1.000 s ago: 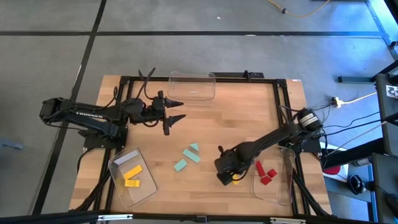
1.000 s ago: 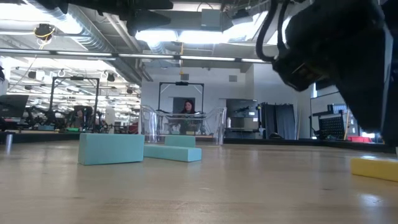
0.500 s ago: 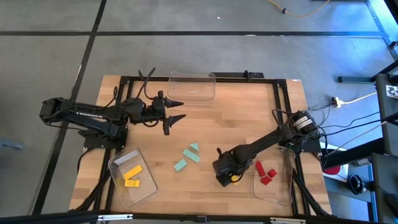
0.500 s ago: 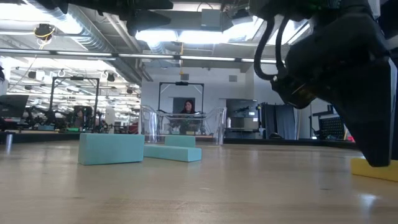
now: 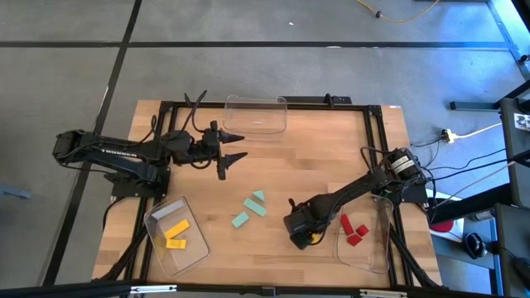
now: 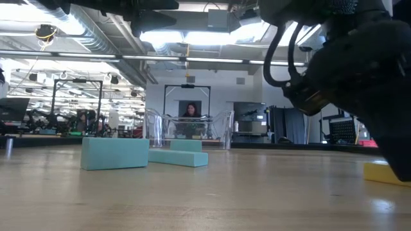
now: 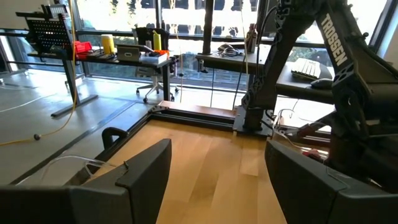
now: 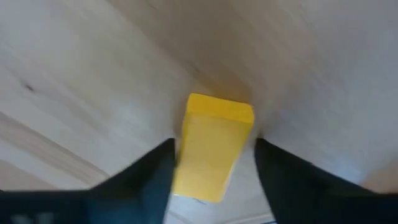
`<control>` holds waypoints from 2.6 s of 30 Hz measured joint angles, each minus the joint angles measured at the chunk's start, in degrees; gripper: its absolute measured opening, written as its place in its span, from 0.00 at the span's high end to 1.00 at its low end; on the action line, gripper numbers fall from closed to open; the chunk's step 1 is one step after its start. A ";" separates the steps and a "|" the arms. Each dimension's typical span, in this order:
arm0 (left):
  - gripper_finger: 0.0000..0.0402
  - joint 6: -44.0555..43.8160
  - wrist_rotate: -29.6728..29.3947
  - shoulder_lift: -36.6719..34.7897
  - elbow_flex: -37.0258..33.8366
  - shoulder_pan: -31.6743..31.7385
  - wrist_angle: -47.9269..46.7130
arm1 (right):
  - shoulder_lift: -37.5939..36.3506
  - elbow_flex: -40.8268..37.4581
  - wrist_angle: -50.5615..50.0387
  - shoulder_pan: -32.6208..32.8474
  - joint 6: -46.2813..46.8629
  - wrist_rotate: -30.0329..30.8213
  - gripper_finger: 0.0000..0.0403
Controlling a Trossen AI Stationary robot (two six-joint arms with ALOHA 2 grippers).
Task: Sort & place blocks by color
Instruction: Put the yellow block into the left transparent bin
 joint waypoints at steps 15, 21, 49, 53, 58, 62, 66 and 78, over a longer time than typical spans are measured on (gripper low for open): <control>0.37 -0.21 0.02 0.00 0.00 -0.02 0.01 | -7.20 0.11 -6.39 -7.94 -34.23 11.87 0.70; 0.37 -0.24 0.38 0.00 0.00 -0.02 0.15 | -15.13 -1.53 -0.43 -15.18 -43.70 18.89 0.70; 0.37 -30.05 10.86 0.00 0.00 0.11 0.00 | -32.75 -19.60 65.99 -26.66 -53.09 11.00 0.70; 0.37 -29.05 8.55 0.00 0.00 0.11 0.00 | -32.74 -19.58 65.50 -26.71 -52.68 10.49 0.70; 0.37 -27.50 7.93 0.00 0.00 0.11 0.00 | -32.74 -19.58 65.53 -26.69 -52.96 10.49 0.70; 0.37 -26.24 7.85 0.07 0.00 0.11 0.15 | -32.74 -19.58 65.65 -26.66 -52.91 10.49 0.70; 0.37 -24.66 8.72 3.41 1.98 -0.04 0.25 | -32.74 -19.56 67.39 -26.66 -53.13 10.49 0.70; 0.37 -16.10 10.94 19.01 12.78 -1.95 0.73 | -32.74 -19.54 68.17 -26.66 -53.28 10.51 0.70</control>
